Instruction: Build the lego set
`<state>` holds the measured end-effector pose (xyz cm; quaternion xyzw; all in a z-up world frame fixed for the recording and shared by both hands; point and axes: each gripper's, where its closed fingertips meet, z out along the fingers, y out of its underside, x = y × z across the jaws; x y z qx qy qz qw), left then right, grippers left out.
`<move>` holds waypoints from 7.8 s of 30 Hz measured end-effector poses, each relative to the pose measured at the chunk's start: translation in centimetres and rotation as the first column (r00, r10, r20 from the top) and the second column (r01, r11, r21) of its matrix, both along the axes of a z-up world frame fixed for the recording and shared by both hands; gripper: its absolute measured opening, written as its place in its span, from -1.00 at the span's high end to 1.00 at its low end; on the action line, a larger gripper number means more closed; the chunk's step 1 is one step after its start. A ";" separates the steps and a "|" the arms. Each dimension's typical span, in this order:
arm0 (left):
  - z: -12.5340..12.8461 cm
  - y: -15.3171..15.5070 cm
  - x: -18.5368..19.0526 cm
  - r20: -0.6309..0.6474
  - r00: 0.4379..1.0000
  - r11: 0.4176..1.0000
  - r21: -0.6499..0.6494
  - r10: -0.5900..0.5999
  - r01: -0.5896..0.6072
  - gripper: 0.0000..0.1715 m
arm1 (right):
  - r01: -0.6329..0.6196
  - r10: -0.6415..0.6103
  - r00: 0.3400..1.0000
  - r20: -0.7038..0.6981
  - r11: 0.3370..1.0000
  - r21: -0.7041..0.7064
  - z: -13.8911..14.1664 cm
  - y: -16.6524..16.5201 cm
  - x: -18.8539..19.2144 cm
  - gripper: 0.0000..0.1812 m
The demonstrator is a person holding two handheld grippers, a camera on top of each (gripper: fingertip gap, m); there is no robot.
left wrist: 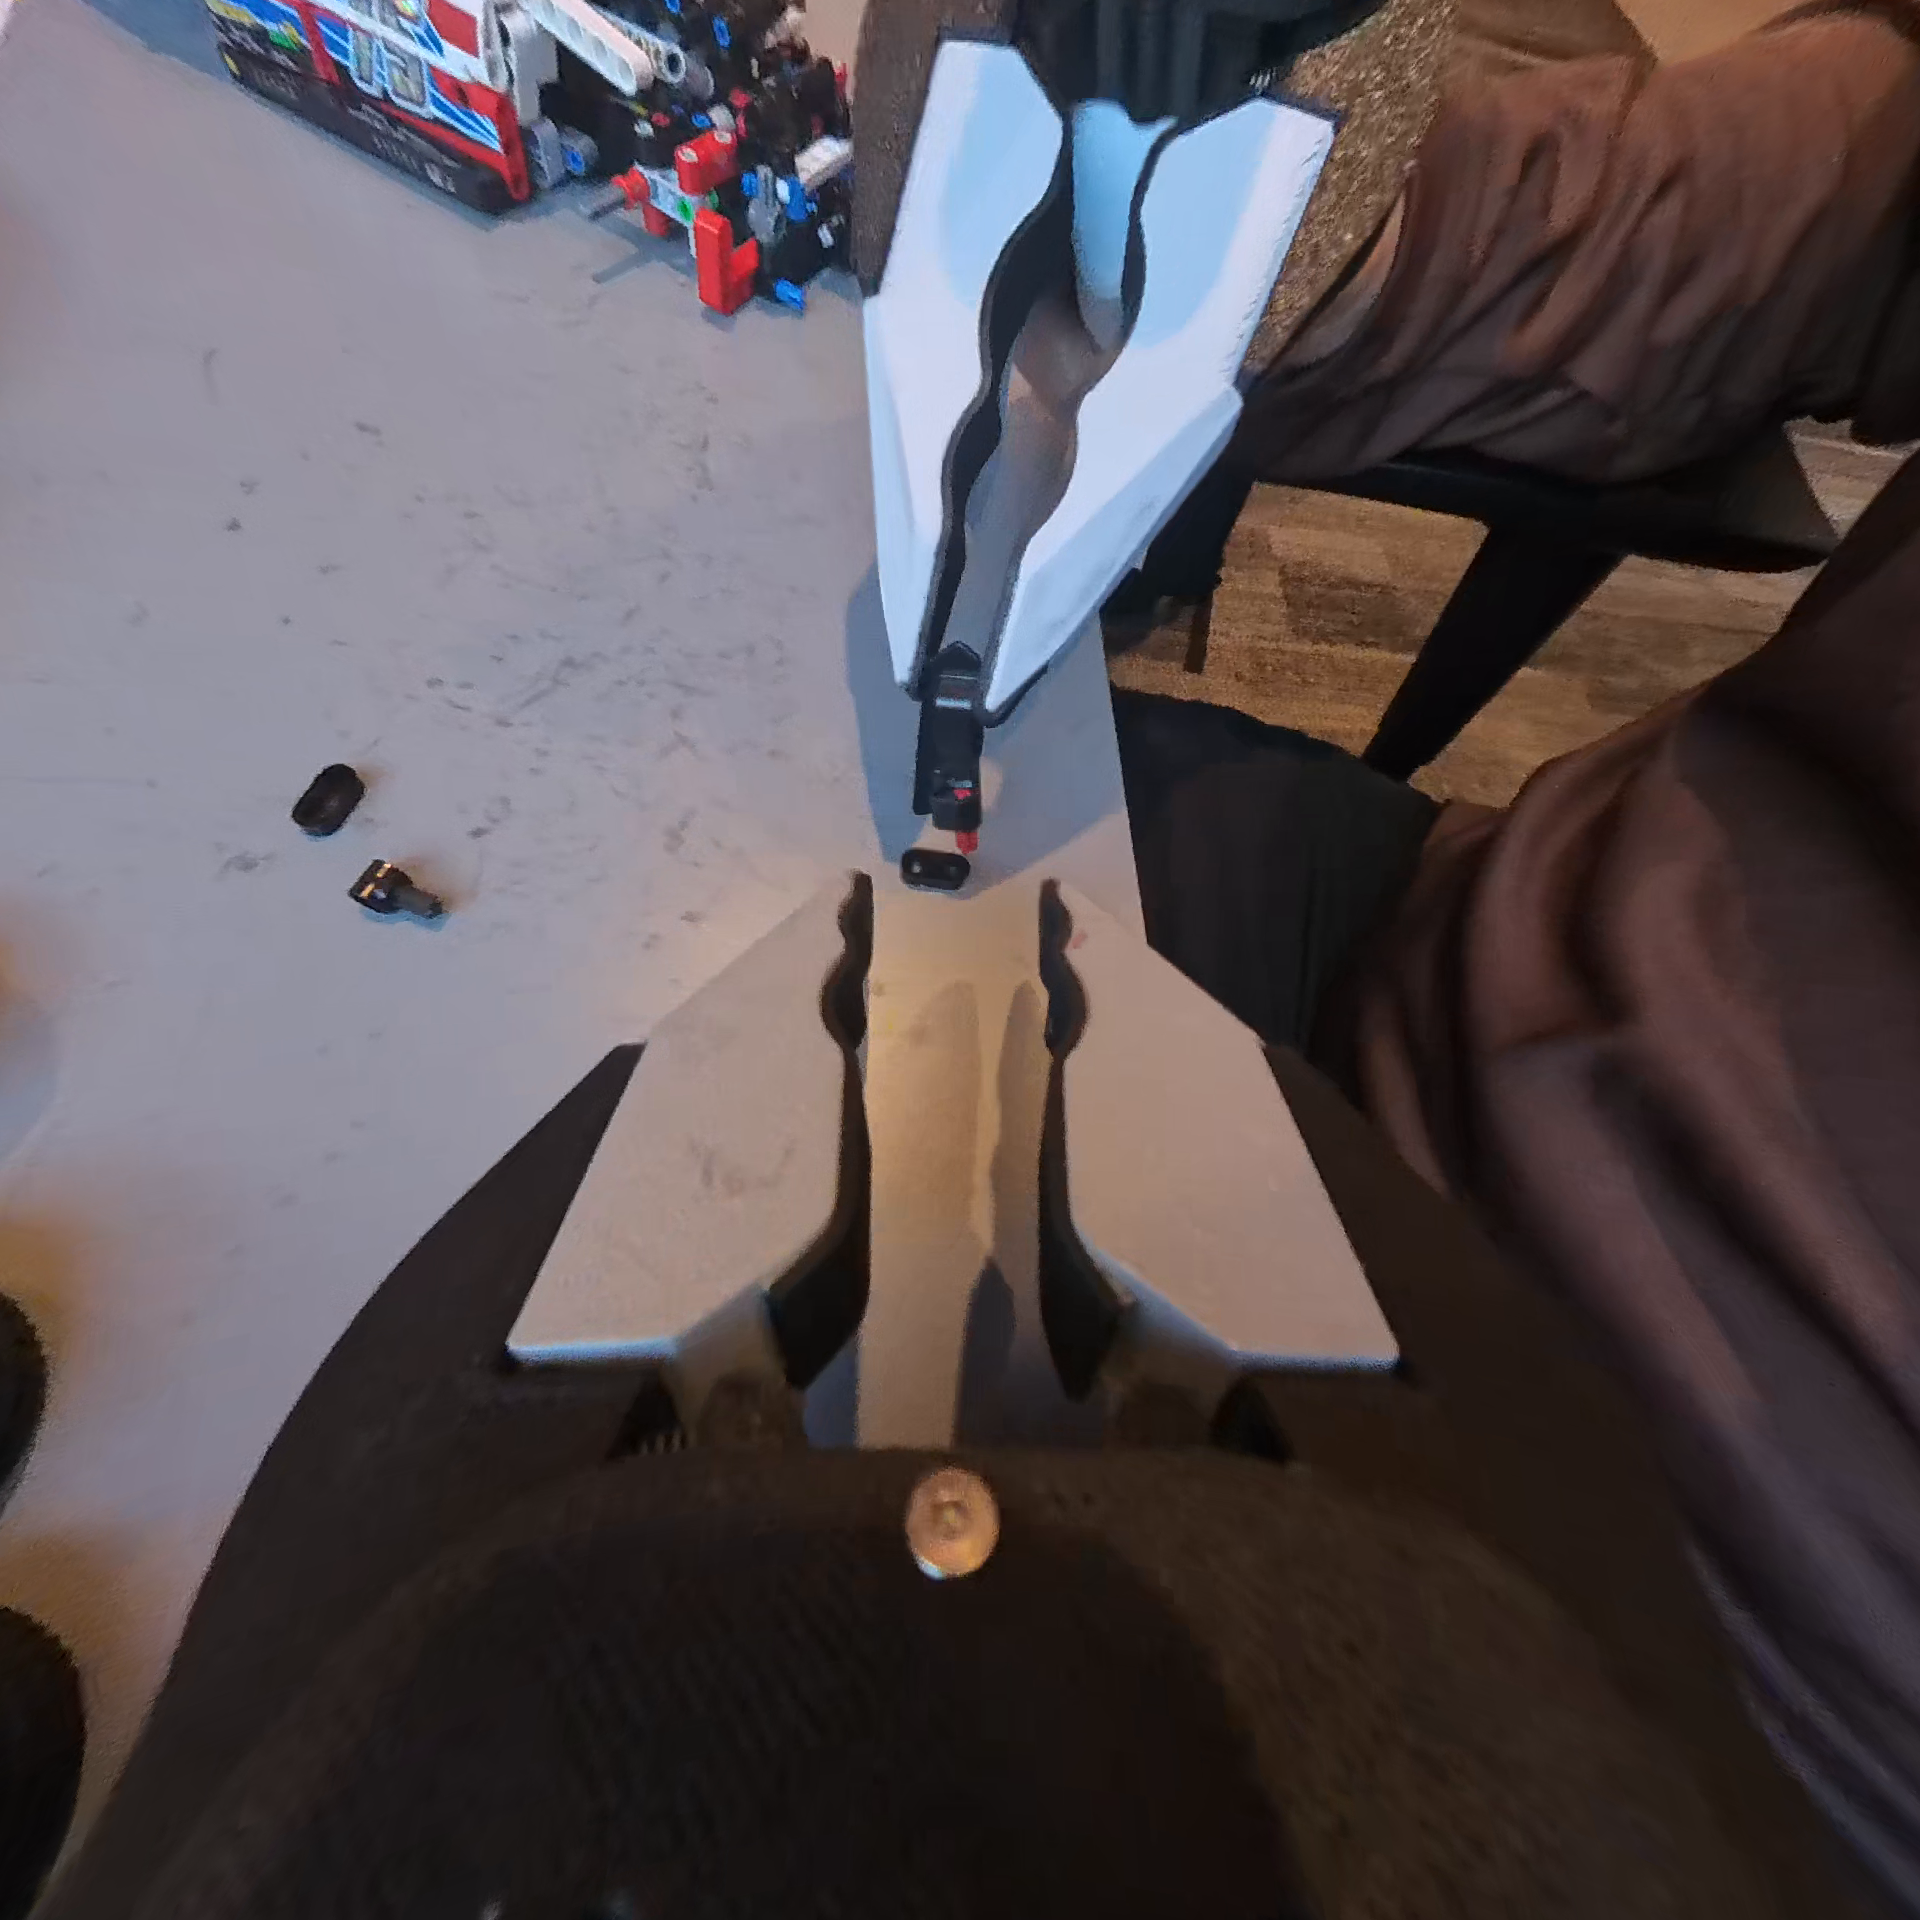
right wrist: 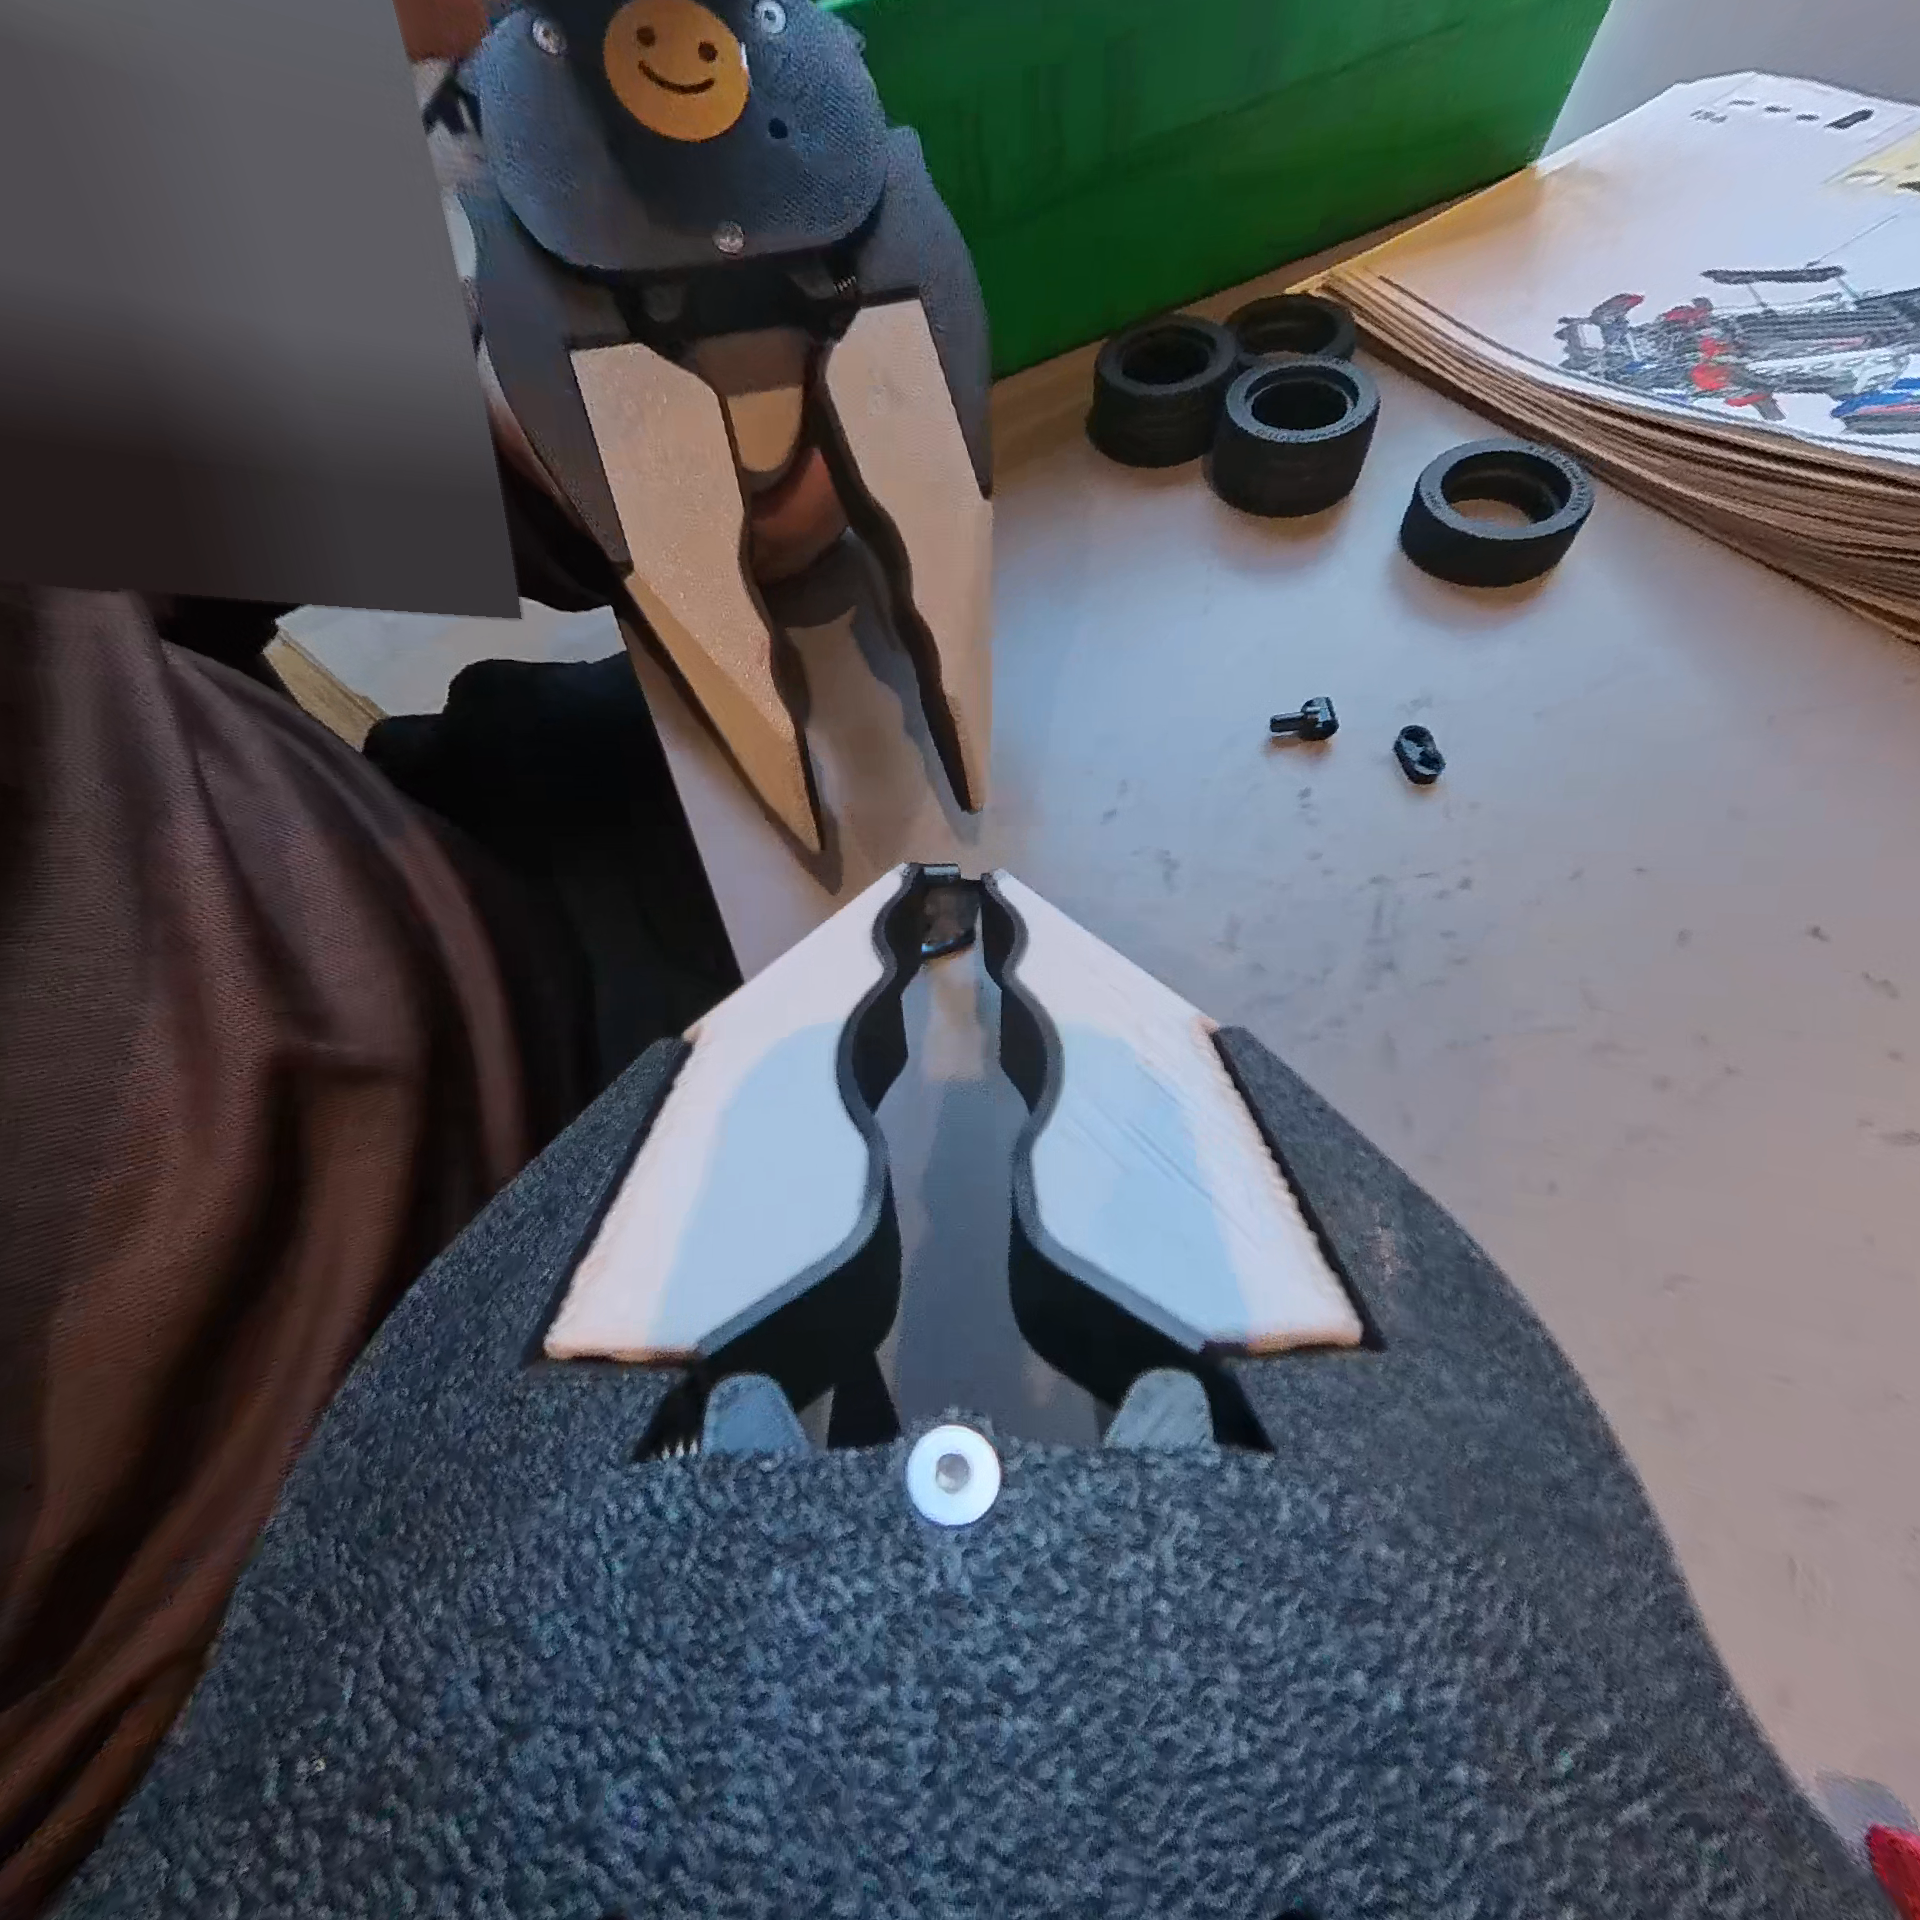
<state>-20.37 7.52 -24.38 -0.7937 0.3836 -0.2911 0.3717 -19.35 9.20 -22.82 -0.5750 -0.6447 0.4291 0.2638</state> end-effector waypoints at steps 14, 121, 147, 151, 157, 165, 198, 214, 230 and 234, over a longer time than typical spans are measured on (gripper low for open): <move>-2.1 0.4 0.7 -0.115 0.993 0.997 -0.073 -0.039 0.031 0.65 | -0.041 0.040 0.999 0.012 0.994 0.105 -0.3 -0.4 -0.3 0.88; 5.9 -4.9 1.6 0.430 0.872 0.939 -0.130 -0.235 0.318 0.87 | -0.344 0.335 0.929 -0.157 0.939 -0.031 6.5 -6.1 -2.2 0.87; 12.0 2.8 -1.6 0.831 0.527 0.953 -0.013 0.178 -0.302 0.90 | 0.090 -0.201 0.878 -0.435 0.961 -0.263 9.0 -0.4 -4.8 0.89; 12.8 2.3 -2.1 0.841 0.522 0.966 -0.004 0.144 -0.260 0.86 | 0.062 -0.161 0.902 -0.401 0.967 -0.247 8.4 -0.8 -4.4 0.92; 11.6 0.2 -2.6 0.606 0.792 0.985 0.085 0.067 -0.148 0.63 | -0.034 -0.027 0.965 -0.259 0.973 -0.229 6.3 -1.7 -3.2 0.92; 6.5 -2.1 -1.0 0.256 0.964 0.997 0.055 -0.072 0.059 0.79 | -0.144 0.128 0.986 -0.104 0.975 -0.167 3.4 -3.8 -2.2 0.92; 7.5 -1.7 -1.6 0.538 0.843 0.995 0.070 0.021 -0.069 0.95 | -0.156 0.087 0.957 -0.276 0.959 -0.236 5.4 -3.4 -2.5 0.92; 3.8 -1.5 -1.1 0.300 0.953 1.000 -0.008 0.029 -0.028 0.95 | -0.169 0.157 0.984 -0.090 0.974 -0.153 1.6 -3.4 -2.6 0.94; 3.2 -0.4 -1.8 0.059 0.997 0.957 0.283 0.047 -0.062 0.95 | -0.099 0.103 0.988 -0.116 0.994 0.036 1.3 -1.9 -2.7 0.78; 3.2 -0.1 -2.0 0.059 0.996 0.955 0.286 0.068 -0.083 0.95 | -0.104 0.111 0.990 -0.087 0.991 0.082 0.7 -2.2 -2.8 0.78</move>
